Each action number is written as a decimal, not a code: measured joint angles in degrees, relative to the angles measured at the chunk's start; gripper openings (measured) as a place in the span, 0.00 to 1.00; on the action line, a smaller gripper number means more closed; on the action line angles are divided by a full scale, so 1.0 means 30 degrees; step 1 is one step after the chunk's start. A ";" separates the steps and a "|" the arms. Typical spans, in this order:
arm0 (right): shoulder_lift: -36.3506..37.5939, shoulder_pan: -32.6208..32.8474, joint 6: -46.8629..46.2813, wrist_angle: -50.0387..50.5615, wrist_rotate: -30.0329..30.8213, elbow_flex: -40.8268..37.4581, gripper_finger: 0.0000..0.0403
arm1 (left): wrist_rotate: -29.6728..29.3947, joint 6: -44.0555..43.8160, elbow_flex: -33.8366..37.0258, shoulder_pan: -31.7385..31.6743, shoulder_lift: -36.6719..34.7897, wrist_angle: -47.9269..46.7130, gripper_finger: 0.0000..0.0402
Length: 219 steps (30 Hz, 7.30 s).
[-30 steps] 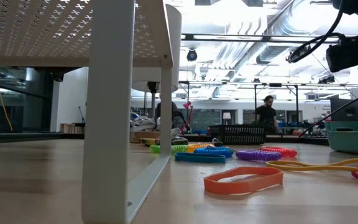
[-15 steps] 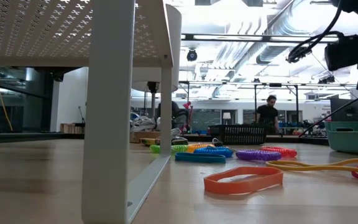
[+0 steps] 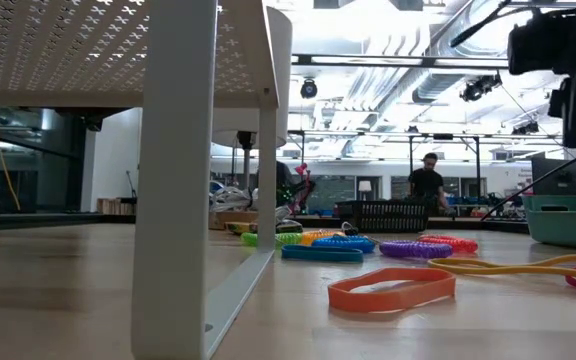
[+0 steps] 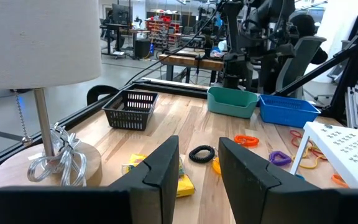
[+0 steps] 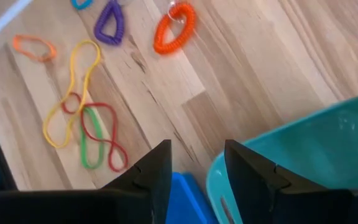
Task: Pick & Place Office Desk Supplies
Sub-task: Put the yellow rubber band into the green bin
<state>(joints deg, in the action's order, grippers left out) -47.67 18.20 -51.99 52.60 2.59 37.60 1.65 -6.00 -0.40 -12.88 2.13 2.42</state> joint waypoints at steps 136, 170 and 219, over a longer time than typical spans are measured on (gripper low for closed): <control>-2.1503 0.3519 -0.5964 -0.1615 -0.0548 1.2021 0.34 | 0.0001 0.0000 0.0000 0.0006 -0.0001 0.0007 0.27; -2.1577 0.3526 -0.5654 -0.1163 -0.0344 1.1985 0.01 | 0.0001 0.0000 0.0000 0.0003 0.0007 0.0007 0.27; -1.9887 0.6186 -0.5405 0.4701 0.3825 1.9577 0.01 | 0.0001 0.0000 0.0000 0.0006 0.0007 0.0007 0.27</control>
<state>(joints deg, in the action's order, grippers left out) -107.33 36.75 -68.20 66.70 14.07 96.33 1.65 -6.00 -0.40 -12.87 2.15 2.44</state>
